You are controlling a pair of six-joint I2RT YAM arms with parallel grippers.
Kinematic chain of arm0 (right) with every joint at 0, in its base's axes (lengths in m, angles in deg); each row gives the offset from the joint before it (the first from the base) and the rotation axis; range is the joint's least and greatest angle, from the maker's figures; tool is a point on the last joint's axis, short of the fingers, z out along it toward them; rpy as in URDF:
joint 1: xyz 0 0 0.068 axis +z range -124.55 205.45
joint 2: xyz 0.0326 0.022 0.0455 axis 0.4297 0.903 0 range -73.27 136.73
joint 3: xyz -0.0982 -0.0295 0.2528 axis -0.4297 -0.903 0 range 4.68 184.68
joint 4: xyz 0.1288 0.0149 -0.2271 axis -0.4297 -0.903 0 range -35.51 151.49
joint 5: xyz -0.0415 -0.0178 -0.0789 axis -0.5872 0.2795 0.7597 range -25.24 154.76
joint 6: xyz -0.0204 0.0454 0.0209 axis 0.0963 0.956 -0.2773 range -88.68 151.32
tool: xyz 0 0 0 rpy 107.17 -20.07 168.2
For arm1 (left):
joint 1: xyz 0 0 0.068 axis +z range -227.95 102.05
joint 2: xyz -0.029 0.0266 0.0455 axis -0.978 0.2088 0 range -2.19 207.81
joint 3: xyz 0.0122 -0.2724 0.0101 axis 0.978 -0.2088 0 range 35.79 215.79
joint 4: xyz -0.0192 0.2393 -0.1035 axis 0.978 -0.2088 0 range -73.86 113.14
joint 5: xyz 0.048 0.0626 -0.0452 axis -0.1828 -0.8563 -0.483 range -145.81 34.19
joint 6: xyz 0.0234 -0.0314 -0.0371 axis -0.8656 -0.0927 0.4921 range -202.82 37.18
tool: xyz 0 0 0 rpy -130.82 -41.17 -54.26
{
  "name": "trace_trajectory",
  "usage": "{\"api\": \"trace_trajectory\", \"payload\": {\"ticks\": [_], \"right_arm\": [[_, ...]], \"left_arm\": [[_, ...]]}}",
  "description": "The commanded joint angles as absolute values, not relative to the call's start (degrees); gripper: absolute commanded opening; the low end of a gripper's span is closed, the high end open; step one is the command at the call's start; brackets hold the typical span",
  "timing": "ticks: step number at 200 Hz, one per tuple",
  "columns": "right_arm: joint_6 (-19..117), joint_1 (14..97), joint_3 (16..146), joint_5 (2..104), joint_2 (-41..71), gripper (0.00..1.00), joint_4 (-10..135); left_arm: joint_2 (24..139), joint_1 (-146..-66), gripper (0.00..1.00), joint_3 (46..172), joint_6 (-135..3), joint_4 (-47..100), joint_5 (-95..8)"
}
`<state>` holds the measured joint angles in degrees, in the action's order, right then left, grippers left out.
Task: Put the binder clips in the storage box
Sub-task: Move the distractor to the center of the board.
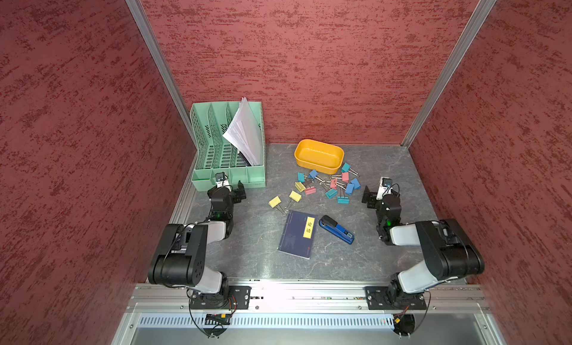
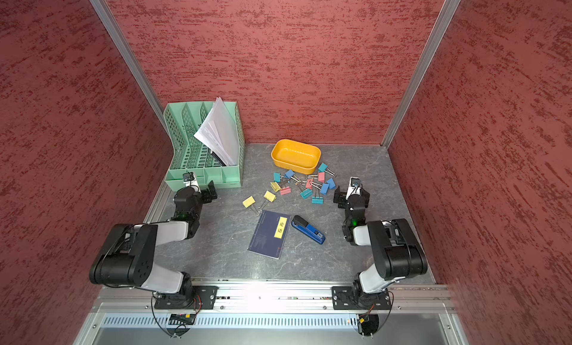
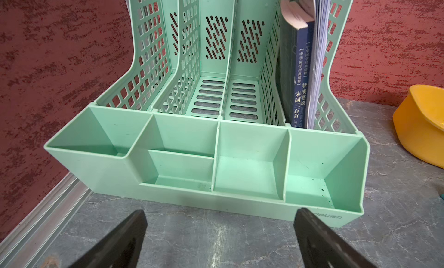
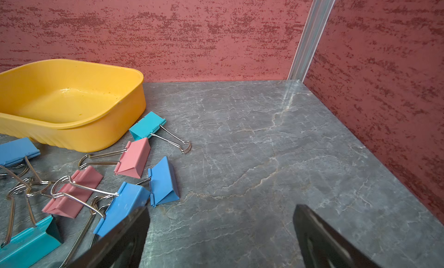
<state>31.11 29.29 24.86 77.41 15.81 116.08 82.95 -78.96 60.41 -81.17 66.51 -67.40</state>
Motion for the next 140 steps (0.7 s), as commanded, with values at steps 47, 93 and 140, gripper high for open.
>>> {"api": "trace_trajectory", "payload": {"ticks": [47, 93, 140], "right_arm": [[31.55, 28.87, 25.70, 76.64, 15.76, 0.98, 116.53], [30.23, 29.91, 24.84, 77.14, 12.60, 0.98, 116.07], [28.15, 36.67, 52.39, 70.87, -6.07, 0.98, 58.59]], "left_arm": [[83.36, -78.83, 1.00, 60.85, -81.73, 66.68, -66.88], [82.48, -79.00, 1.00, 61.42, -82.19, 64.83, -66.53], [70.18, -97.82, 1.00, 73.39, -88.78, 39.95, -75.90]]}}
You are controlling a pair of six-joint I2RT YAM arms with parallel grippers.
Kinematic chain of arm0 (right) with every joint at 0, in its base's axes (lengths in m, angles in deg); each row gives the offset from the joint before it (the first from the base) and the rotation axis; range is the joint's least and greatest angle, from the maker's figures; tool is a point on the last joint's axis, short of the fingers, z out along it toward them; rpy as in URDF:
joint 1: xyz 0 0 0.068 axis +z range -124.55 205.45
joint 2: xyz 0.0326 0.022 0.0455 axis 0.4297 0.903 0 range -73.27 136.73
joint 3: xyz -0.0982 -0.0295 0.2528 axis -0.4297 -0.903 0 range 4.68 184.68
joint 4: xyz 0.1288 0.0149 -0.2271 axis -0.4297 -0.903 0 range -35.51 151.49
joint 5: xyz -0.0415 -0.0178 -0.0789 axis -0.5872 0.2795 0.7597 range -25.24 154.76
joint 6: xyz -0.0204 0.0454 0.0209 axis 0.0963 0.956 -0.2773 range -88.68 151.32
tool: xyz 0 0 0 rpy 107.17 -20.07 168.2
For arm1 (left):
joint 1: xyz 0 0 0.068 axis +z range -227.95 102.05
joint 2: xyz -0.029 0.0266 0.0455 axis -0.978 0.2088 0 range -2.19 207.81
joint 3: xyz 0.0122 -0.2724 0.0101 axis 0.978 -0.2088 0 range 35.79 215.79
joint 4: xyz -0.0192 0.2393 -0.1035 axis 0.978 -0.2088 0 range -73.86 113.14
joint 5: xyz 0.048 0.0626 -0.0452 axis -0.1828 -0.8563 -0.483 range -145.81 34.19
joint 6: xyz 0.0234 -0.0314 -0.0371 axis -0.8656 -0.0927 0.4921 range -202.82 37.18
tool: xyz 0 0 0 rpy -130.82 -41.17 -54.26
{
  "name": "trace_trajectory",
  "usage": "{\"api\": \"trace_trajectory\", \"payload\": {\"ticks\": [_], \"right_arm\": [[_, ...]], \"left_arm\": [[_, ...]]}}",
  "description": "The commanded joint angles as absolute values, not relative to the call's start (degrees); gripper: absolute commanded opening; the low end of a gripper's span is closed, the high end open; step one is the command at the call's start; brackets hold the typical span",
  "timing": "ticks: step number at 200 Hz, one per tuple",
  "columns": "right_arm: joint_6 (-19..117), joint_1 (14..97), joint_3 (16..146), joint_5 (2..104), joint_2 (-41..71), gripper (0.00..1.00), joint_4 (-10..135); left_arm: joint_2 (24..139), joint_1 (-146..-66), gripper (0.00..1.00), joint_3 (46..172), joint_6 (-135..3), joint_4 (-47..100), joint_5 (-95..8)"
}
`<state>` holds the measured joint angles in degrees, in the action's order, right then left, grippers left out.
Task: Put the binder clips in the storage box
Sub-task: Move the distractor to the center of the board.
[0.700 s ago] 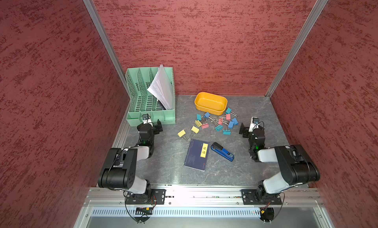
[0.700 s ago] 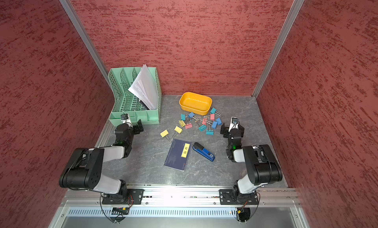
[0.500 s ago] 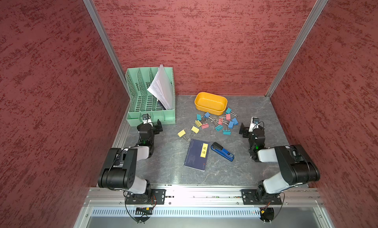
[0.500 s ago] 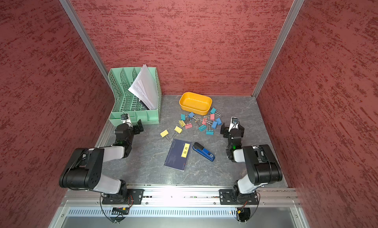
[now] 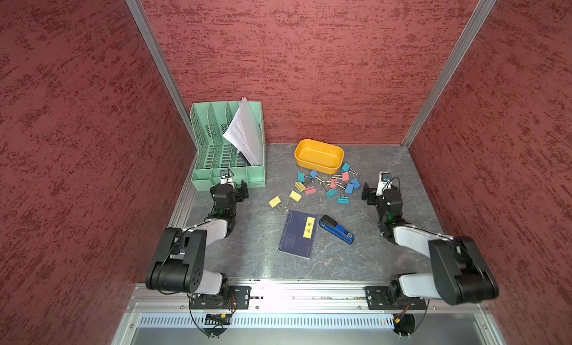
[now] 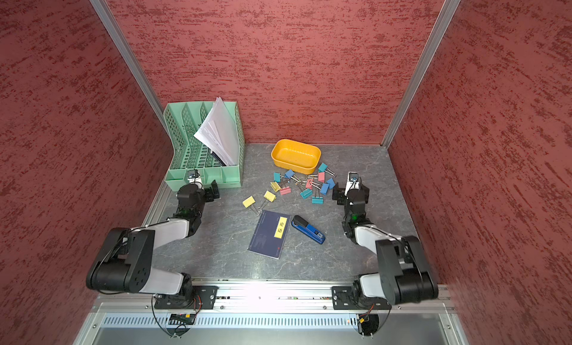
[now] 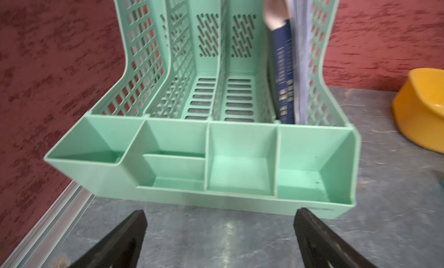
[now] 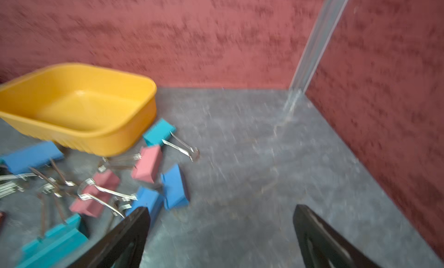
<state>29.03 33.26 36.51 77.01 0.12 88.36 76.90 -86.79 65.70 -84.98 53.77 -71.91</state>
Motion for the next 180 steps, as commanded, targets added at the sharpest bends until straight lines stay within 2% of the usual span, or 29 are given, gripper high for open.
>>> {"api": "trace_trajectory", "payload": {"ticks": [1, 17, 34, 50, 65, 84, 115, 144, 180], "right_arm": [[28.28, 36.99, 53.05, 70.94, -6.09, 0.99, 57.32], [31.43, 42.93, 60.89, 71.13, -6.48, 0.98, 41.99], [39.67, 49.01, 61.47, 66.38, -8.72, 0.98, 34.98], [47.30, 54.33, 58.78, 59.03, -11.66, 0.94, 32.12], [51.06, 59.62, 57.23, 65.32, -13.93, 0.94, 25.13], [51.27, 60.75, 55.84, 69.98, -13.56, 0.96, 17.30], [49.44, 61.49, 54.46, 73.65, -11.96, 0.98, 12.68], [46.74, 61.56, 53.35, 67.91, -8.61, 0.98, 16.05], [44.97, 62.32, 53.37, 66.60, -3.70, 0.98, 18.18]], "left_arm": [[70.07, -98.61, 1.00, 73.84, -88.70, 39.06, -76.14], [70.67, -110.44, 1.00, 81.93, -85.35, 24.75, -76.22], [73.98, -122.81, 1.00, 88.54, -76.86, 13.70, -76.95], [76.27, -131.50, 0.89, 90.73, -66.68, 8.34, -73.83], [77.10, -137.44, 0.83, 89.29, -56.46, 5.44, -74.56], [78.82, -143.59, 0.80, 85.75, -47.49, 5.98, -75.39], [82.44, -147.29, 0.77, 83.93, -38.25, 5.62, -76.93], [87.52, -147.88, 0.77, 84.47, -35.40, 9.06, -76.72], [93.01, -147.06, 0.75, 86.20, -33.79, 11.28, -76.69]]}}
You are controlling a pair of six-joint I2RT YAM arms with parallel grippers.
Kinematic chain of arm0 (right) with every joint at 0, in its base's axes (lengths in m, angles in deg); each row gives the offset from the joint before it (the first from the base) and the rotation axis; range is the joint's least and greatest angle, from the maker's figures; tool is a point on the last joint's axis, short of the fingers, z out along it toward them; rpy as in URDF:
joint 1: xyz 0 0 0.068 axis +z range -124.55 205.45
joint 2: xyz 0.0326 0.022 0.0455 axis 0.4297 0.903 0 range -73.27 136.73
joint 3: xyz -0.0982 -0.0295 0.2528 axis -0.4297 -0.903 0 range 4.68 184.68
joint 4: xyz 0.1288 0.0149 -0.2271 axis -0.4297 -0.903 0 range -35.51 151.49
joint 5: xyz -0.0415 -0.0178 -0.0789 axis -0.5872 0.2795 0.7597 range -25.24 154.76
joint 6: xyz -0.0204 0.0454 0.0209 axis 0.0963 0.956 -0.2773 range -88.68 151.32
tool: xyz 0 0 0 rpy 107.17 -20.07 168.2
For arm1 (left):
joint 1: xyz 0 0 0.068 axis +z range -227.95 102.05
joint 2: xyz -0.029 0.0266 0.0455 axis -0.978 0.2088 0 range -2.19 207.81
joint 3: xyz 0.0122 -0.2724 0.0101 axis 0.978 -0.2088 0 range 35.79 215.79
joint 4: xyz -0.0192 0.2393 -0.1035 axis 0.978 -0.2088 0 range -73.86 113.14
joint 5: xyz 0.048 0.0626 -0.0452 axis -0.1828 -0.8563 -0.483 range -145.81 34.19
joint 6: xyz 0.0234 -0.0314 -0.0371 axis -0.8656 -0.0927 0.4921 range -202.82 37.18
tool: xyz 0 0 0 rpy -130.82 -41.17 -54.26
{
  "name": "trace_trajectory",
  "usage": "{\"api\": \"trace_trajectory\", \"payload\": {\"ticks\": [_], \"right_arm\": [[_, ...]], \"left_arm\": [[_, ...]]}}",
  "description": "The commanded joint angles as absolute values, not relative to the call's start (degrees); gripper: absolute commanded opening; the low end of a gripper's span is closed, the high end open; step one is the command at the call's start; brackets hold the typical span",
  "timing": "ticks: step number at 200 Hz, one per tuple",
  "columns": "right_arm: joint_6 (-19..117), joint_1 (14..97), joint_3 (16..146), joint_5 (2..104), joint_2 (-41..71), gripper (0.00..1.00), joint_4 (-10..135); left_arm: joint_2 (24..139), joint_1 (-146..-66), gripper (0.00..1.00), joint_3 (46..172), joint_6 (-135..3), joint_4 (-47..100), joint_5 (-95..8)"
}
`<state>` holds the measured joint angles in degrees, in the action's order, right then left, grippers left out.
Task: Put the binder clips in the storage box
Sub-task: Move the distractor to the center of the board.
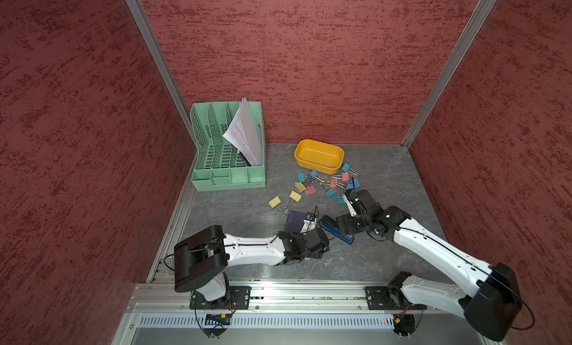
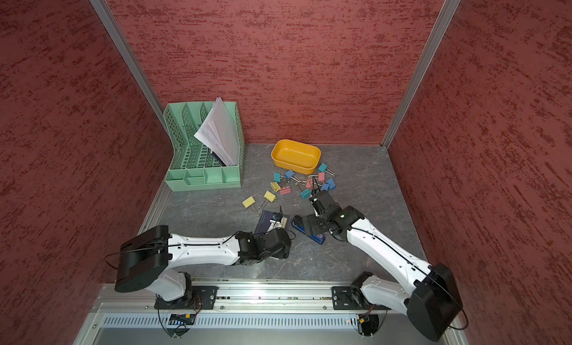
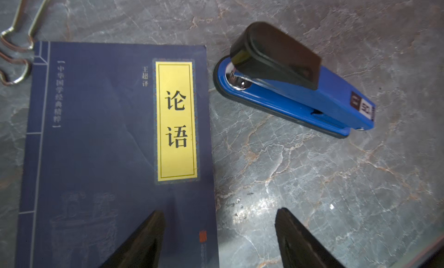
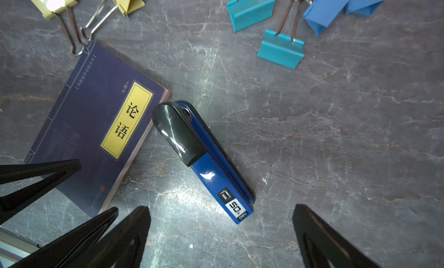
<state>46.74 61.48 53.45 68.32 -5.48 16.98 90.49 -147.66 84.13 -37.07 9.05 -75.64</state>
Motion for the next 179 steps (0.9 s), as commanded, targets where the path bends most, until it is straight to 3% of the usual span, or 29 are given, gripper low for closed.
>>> {"api": "trace_trajectory", "payload": {"ticks": [1, 98, 179], "right_arm": [[44.96, 62.32, 53.37, 66.56, -3.49, 0.98, 18.21], [42.48, 62.98, 54.45, 64.71, 8.04, 0.91, 23.82], [43.77, 63.24, 58.42, 68.26, 14.43, 0.86, 23.34]], "left_arm": [[93.13, -146.96, 0.75, 86.26, -33.65, 11.15, -76.75], [97.54, -141.84, 0.69, 84.93, -30.13, 4.01, -77.24], [103.98, -142.79, 0.75, 94.51, -32.95, -12.02, -73.23]]}}
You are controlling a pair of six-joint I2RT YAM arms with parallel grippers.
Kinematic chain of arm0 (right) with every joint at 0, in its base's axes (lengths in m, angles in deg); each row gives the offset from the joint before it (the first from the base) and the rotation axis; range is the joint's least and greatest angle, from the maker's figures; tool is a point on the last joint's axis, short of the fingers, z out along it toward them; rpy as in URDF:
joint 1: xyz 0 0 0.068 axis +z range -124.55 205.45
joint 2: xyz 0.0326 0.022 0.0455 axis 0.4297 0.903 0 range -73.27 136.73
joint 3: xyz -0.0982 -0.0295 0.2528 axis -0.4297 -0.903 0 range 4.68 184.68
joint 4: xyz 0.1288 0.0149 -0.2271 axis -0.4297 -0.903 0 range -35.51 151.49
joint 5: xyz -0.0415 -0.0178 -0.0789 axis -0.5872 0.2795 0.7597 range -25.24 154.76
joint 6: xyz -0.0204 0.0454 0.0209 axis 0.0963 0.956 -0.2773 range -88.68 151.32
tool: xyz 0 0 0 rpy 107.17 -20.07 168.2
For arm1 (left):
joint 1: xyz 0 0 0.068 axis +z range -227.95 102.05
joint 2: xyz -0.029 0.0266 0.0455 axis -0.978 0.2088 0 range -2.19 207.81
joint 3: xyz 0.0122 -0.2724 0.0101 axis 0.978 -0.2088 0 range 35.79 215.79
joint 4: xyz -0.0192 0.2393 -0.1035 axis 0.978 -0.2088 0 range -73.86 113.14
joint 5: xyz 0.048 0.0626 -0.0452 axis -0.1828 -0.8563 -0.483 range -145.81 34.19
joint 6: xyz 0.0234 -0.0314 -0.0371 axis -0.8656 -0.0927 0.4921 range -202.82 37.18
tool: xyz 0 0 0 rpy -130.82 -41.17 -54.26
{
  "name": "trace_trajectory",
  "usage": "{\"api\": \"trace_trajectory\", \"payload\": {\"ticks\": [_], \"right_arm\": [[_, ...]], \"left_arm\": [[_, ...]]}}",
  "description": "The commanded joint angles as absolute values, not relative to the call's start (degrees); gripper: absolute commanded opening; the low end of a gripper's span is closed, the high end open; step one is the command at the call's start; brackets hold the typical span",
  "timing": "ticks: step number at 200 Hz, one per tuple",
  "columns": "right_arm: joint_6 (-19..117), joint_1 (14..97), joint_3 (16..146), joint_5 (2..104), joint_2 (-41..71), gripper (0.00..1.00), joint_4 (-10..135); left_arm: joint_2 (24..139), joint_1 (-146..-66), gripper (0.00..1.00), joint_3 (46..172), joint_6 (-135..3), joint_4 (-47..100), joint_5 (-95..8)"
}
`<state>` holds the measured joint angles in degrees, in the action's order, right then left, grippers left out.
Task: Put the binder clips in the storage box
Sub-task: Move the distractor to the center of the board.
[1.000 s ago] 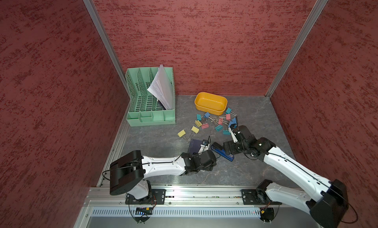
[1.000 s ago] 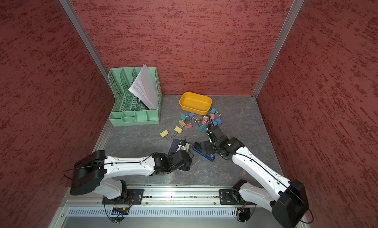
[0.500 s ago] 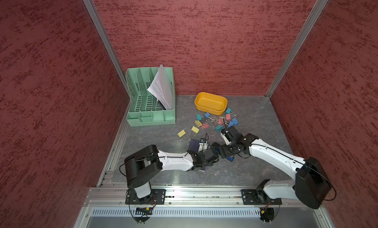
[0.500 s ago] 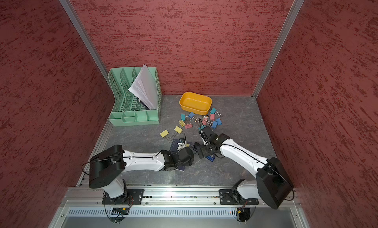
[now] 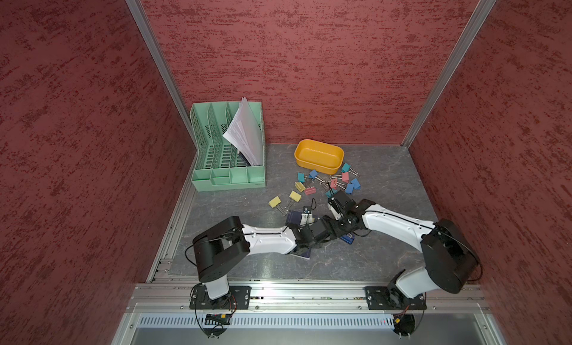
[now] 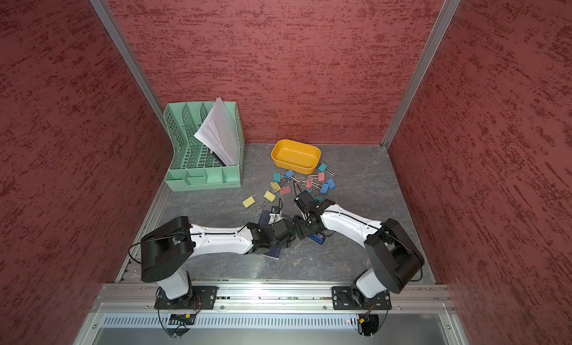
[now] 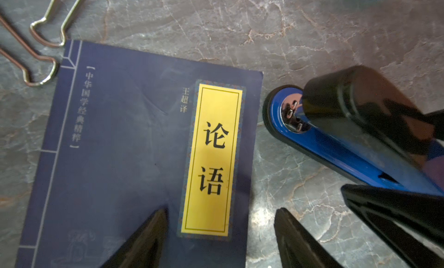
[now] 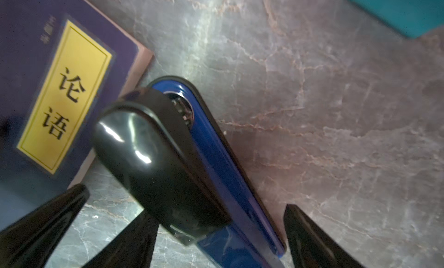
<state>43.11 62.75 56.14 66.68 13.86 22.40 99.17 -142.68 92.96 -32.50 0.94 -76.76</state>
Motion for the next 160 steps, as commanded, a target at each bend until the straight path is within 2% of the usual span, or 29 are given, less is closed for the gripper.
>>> {"api": "trace_trajectory", "payload": {"ticks": [1, 46, 70, 112, 160], "right_arm": [[43.78, 63.24, 58.44, 68.27, 14.48, 0.86, 23.34], [44.13, 63.24, 57.93, 68.89, 15.15, 0.83, 24.07], [44.66, 63.20, 58.06, 68.88, 15.54, 0.78, 23.55], [47.02, 63.09, 58.83, 71.61, 17.34, 0.65, 21.87], [49.71, 56.26, 59.20, 77.32, 17.39, 0.50, 18.10]], "left_arm": [[104.02, -142.80, 0.75, 94.59, -32.92, -12.19, -73.22], [105.89, -143.15, 0.71, 96.28, -33.29, -19.39, -72.50], [106.48, -143.19, 0.64, 96.76, -33.19, -22.12, -72.76], [108.26, -141.37, 0.58, 95.32, -32.91, -25.33, -72.76], [101.03, -136.30, 0.62, 86.68, -31.49, -26.56, -71.83]]}}
